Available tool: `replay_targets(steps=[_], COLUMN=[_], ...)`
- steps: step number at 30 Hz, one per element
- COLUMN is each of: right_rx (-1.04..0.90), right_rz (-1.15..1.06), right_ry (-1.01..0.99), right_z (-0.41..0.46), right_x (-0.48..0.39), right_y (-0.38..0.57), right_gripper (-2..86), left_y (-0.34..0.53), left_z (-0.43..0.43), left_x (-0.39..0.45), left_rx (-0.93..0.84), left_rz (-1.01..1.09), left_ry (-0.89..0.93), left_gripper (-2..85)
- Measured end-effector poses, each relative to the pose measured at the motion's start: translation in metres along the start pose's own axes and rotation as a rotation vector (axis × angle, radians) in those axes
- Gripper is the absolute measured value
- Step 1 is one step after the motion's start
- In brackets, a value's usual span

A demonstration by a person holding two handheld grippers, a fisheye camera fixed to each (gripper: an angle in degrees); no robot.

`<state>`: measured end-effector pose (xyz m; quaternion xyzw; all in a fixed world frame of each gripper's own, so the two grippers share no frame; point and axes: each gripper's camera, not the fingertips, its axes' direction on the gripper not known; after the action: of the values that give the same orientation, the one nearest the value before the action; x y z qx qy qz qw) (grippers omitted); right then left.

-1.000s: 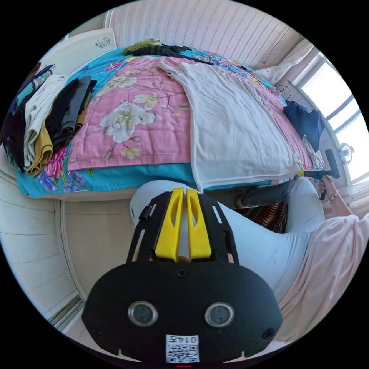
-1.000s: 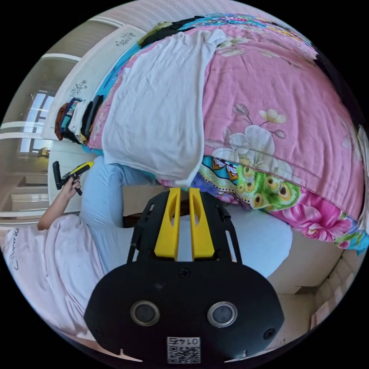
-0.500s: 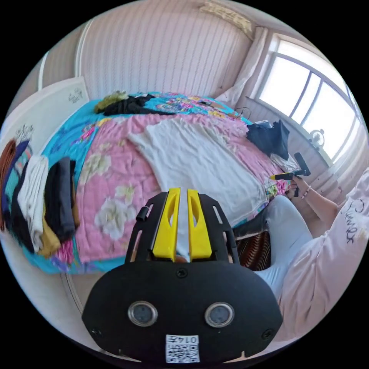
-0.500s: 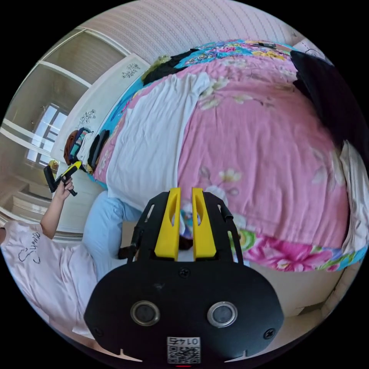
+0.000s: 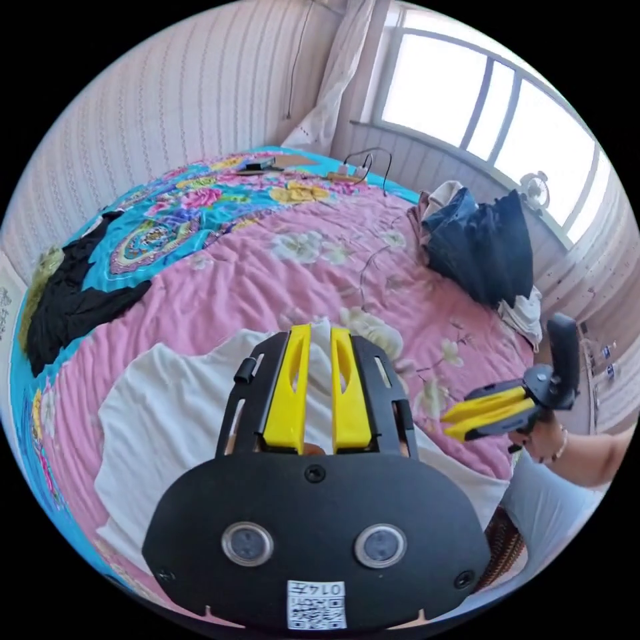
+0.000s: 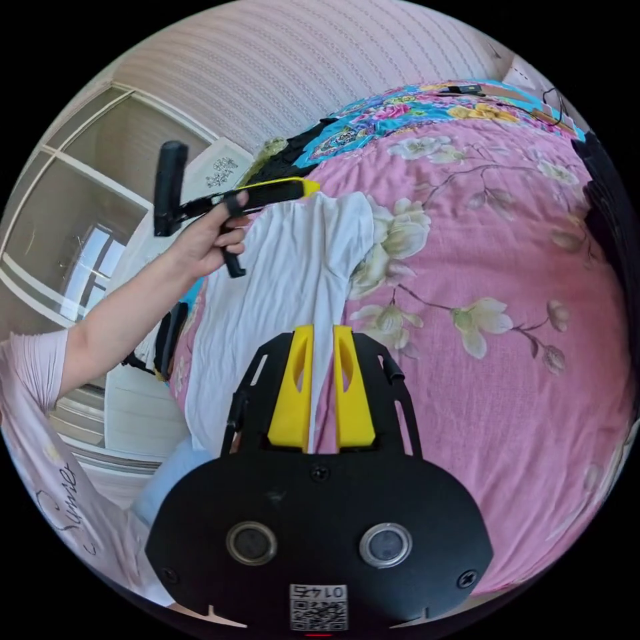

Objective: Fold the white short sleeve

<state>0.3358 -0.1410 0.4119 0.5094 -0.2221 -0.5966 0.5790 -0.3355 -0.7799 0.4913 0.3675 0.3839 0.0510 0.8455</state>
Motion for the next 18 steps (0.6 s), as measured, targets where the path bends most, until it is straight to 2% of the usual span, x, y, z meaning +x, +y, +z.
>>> replay_targets(steps=[4, 5, 6, 8, 12, 15, 18], right_rx=[-0.058, -0.072, -0.077, -0.082, -0.066, -0.057, -0.057], right_rz=[0.042, 0.053, 0.058, 0.068, 0.076, 0.091, 0.077], right_ry=[0.003, -0.005, -0.006, -0.034, -0.078, -0.101, -0.142], right_z=[0.001, 0.001, 0.0, 0.0, 0.008, 0.027, 0.047], right_x=[0.016, 0.024, 0.027, 0.042, 0.062, 0.076, 0.08], right_y=[0.001, 0.001, 0.0, -0.005, -0.021, -0.039, -0.054], right_gripper=[4.9, 4.9, 4.9, 4.9, 5.0, 5.6, 7.2], left_y=[-0.042, -0.043, -0.041, -0.032, -0.006, 0.023, 0.048], left_z=[0.096, 0.114, 0.118, 0.098, 0.063, 0.07, 0.085], left_x=[-0.005, -0.008, -0.01, -0.023, -0.047, -0.076, -0.099], left_rx=[-0.263, -0.368, -0.385, -0.303, -0.213, -0.255, -0.282], left_rz=[-0.01, -0.013, -0.018, -0.06, -0.101, -0.192, -0.287], left_ry=[0.094, 0.062, 0.056, 0.118, 0.065, 0.024, 0.076], left_gripper=[0.1, -0.3, -0.5, -0.8, -1.0, -1.0, -1.0])
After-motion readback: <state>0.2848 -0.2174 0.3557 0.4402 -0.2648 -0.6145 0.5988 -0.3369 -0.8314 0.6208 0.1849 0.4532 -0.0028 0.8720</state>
